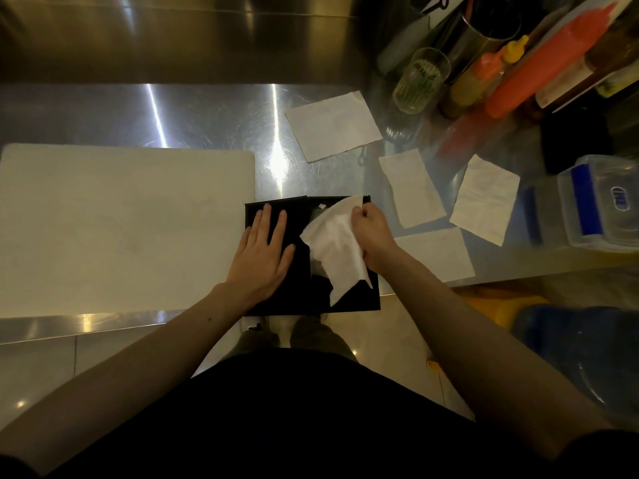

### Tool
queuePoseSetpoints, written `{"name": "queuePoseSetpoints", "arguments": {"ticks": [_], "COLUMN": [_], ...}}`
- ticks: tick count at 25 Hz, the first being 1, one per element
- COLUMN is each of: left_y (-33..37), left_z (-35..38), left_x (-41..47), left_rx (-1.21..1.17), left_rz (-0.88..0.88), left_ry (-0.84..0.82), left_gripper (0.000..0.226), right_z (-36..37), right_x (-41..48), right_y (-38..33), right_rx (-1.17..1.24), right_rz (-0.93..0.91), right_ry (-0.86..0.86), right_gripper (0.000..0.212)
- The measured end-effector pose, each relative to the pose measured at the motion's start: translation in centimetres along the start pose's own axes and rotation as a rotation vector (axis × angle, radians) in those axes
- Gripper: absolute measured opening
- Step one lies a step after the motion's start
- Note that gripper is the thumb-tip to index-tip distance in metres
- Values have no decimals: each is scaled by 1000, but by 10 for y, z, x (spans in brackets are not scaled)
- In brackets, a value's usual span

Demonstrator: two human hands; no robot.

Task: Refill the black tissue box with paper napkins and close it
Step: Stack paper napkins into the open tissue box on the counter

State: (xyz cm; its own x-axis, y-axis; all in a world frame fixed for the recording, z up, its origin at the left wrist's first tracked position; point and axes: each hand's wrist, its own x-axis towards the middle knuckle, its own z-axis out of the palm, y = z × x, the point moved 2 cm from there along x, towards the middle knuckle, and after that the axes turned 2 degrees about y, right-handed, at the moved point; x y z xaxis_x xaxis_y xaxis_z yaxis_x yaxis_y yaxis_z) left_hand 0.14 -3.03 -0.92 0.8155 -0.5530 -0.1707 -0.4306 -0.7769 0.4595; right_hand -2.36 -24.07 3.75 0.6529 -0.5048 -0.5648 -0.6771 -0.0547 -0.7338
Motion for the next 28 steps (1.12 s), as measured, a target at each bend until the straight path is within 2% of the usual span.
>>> {"name": "queuePoseSetpoints", "arguments": {"ticks": [3, 6, 8, 10, 12, 18, 22, 24, 26, 28], "left_y": [-2, 0, 2, 2, 2, 1, 1, 2, 2, 3], "left_z": [-1, -1, 0, 0, 0, -1, -1, -1, -1, -1], "left_x": [-1, -1, -1, 0, 0, 0, 0, -1, 0, -1], "left_rx": [-5, 10, 36, 40, 36, 38, 41, 34, 29, 32], "left_rz": [2, 9, 7, 3, 0, -2, -1, -2, -9, -8], "left_ry": [2, 6, 15, 15, 10, 11, 8, 8, 7, 3], "left_gripper": [69, 68, 67, 67, 66, 67, 68, 68, 69, 69], "right_z": [-7, -8, -5, -2, 0, 2, -5, -3, 13, 33], "right_x": [-9, -3, -3, -10, -16, -25, -34, -44, -52, -49], "right_y": [-8, 2, 10, 16, 19, 13, 12, 13, 15, 22], "right_rx": [234, 266, 43, -260, -386, -532, -874, -893, -811, -781], "right_rz": [101, 110, 5, -197, -323, -395, -423, -552, -685, -656], "right_ry": [-53, 55, 153, 178, 175, 178, 325, 360, 252, 113], "right_gripper": [25, 29, 25, 23, 25, 49, 64, 61, 55, 55]}}
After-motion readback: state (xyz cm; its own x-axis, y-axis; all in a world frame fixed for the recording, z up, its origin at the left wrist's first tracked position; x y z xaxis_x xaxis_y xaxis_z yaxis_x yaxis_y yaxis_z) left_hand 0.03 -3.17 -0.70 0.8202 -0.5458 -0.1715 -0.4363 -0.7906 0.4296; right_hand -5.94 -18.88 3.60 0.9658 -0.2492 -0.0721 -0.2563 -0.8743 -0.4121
